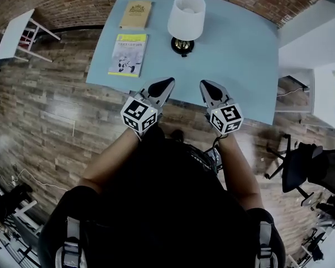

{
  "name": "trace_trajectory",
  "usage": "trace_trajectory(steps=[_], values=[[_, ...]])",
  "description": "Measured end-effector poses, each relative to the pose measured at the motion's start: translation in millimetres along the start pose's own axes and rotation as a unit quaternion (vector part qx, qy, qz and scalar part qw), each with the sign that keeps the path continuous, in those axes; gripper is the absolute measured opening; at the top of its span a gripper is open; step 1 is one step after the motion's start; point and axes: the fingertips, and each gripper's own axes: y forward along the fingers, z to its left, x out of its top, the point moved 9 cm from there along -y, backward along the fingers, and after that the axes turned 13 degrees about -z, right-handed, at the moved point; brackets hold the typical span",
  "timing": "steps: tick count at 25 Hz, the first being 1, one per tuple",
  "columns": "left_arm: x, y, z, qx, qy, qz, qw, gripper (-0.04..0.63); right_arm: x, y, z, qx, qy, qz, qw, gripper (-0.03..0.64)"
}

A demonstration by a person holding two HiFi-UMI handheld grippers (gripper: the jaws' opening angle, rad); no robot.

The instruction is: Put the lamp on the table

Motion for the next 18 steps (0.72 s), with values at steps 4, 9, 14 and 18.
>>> trace_trajectory(steps=[4, 9, 14, 18], values=[[-4.2, -6.0, -20.6, 0.013, 0.001, -0.006, 0.9999, 0.009, -0.9, -18.8, 5.0, 0.01, -0.001, -0.001, 1.0, 0.015], [-6.1, -13.0, -42.5, 0.024, 0.005, -0.013, 0.9996, 0.009, 0.3, -39.0, 11.4, 0.022, -0.001, -0.006, 1.0, 0.015], [-7.6, -19.5, -57.0, 0.032, 0.007, -0.018, 0.9993, 0.009, -0.1, -50.7, 17.4, 0.032, -0.001, -0.009, 0.999, 0.015], [-8.6, -25.8, -66.8, 0.038, 0.007, -0.021, 0.999, 0.009, -1.4, -59.0, 20.7, 0.038, 0.002, -0.011, 0.999, 0.015]])
